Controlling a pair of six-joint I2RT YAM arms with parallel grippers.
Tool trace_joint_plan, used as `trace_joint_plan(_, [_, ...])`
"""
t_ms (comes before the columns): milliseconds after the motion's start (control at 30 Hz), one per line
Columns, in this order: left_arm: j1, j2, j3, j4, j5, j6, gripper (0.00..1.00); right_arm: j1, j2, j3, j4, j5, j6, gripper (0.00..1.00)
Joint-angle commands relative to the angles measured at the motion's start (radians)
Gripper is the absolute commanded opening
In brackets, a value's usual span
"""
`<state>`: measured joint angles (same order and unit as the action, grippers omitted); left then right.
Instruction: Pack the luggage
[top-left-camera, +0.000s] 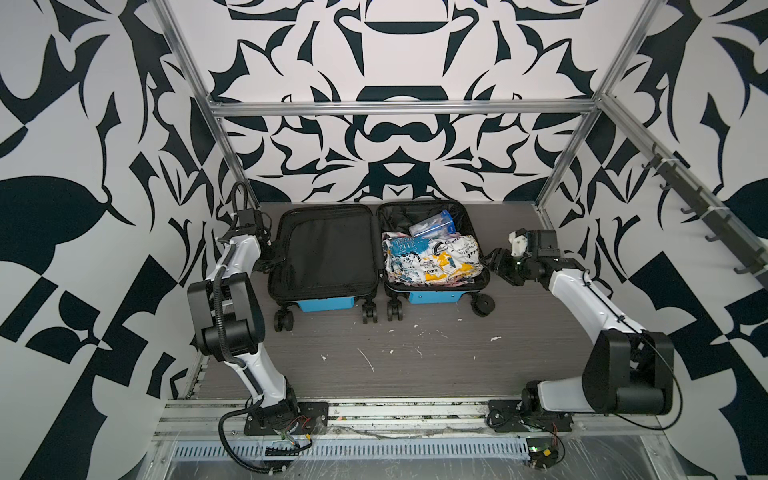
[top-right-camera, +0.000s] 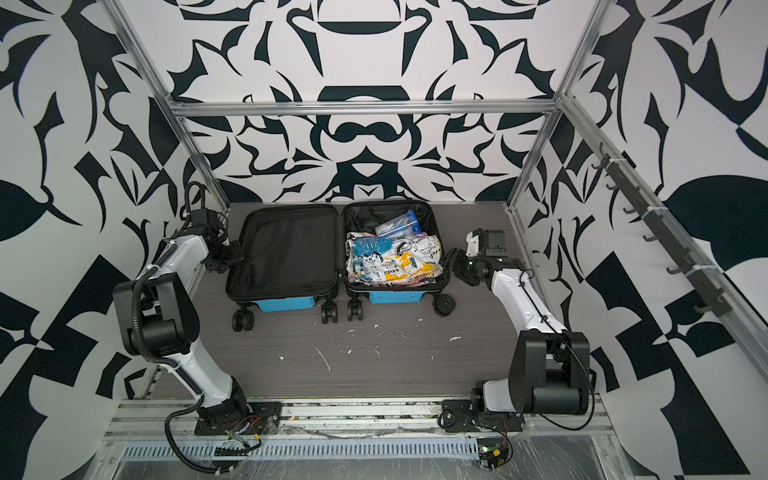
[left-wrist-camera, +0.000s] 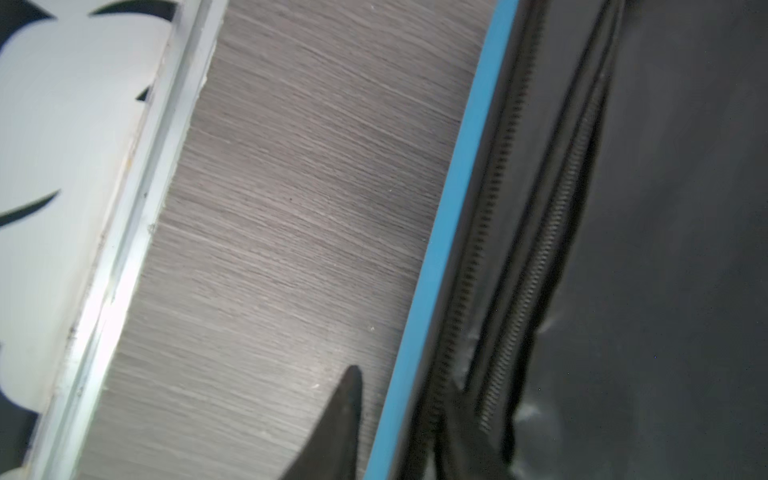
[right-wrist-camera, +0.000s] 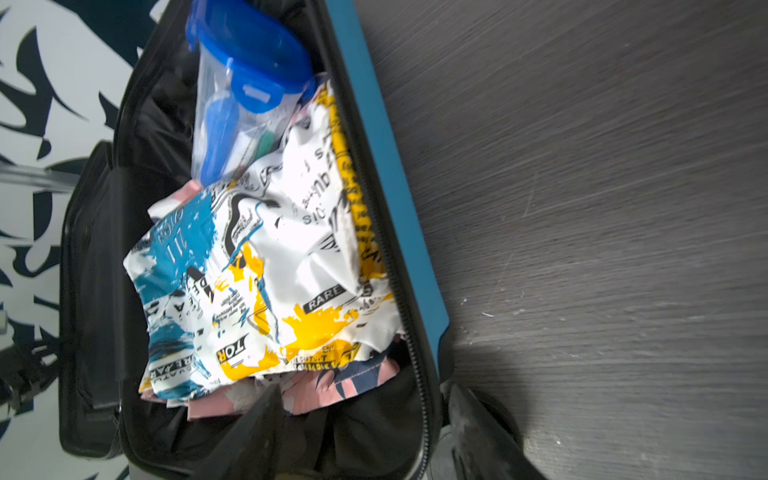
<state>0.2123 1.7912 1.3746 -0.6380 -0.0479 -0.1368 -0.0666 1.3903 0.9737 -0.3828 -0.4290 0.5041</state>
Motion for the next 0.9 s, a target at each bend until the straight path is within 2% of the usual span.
trace_joint_plan(0, [0.002,0.015,0.017,-0.044,-0.008,0.002,0.19,-0.041,-0.011,0.044,0.059,0.017,0.067,0.63])
trace_joint_plan(133, [-0.001,0.008,0.02,-0.042,0.011,0.0,0.02,-0.113,0.036,0.035,0.116,-0.016,0.136,0.63])
trace_joint_plan(167, [-0.002,0.004,0.021,-0.04,0.013,-0.002,0.0,-0.131,0.053,0.03,0.139,-0.035,0.156,0.63])
trace_joint_plan(300, [-0.004,-0.021,0.032,-0.041,0.02,-0.015,0.0,-0.176,0.135,0.034,0.205,-0.09,0.22,0.64])
trace_joint_plan(567, [-0.012,-0.128,0.096,-0.043,0.039,-0.072,0.0,-0.17,0.33,0.151,0.206,-0.154,0.225,0.61])
trace_joint_plan(867, [-0.075,-0.257,0.193,-0.063,0.026,-0.118,0.0,-0.095,0.352,0.104,0.243,-0.135,0.229,0.59])
